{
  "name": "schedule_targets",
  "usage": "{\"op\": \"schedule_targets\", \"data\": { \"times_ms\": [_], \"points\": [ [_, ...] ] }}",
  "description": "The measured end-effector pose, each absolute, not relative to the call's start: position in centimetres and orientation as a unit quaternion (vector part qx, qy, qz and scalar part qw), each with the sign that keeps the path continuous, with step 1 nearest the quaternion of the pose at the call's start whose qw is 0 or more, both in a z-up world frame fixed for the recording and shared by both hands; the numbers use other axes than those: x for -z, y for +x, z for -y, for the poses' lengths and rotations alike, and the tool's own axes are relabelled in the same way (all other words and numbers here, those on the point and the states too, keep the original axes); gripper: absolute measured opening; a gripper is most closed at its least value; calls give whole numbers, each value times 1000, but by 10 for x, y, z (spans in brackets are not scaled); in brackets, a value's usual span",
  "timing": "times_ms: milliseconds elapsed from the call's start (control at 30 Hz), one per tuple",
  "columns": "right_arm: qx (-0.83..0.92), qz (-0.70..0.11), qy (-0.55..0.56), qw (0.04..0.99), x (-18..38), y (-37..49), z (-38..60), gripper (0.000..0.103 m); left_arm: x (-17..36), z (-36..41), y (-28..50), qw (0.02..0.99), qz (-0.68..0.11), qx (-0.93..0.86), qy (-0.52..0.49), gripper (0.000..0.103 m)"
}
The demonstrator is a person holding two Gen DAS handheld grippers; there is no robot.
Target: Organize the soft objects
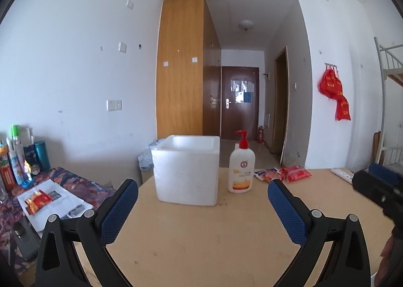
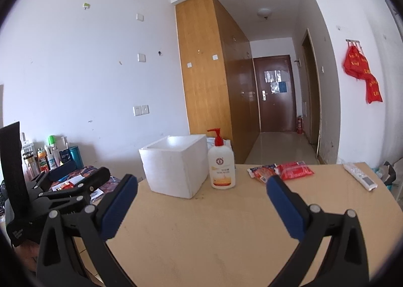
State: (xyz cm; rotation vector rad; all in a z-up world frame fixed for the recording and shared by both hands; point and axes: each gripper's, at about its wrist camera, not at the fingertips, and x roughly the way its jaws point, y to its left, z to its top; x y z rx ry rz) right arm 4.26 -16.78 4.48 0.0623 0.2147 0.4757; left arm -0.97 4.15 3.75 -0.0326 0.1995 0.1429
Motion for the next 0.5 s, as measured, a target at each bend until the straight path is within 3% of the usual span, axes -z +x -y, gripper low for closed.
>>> {"op": "schedule_targets", "data": {
  "times_ms": [500],
  "points": [
    [-229, -102, 25, 968, -41, 34, 174, 103, -35, -34, -9, 992, -109, -63, -13, 103]
  ]
}}
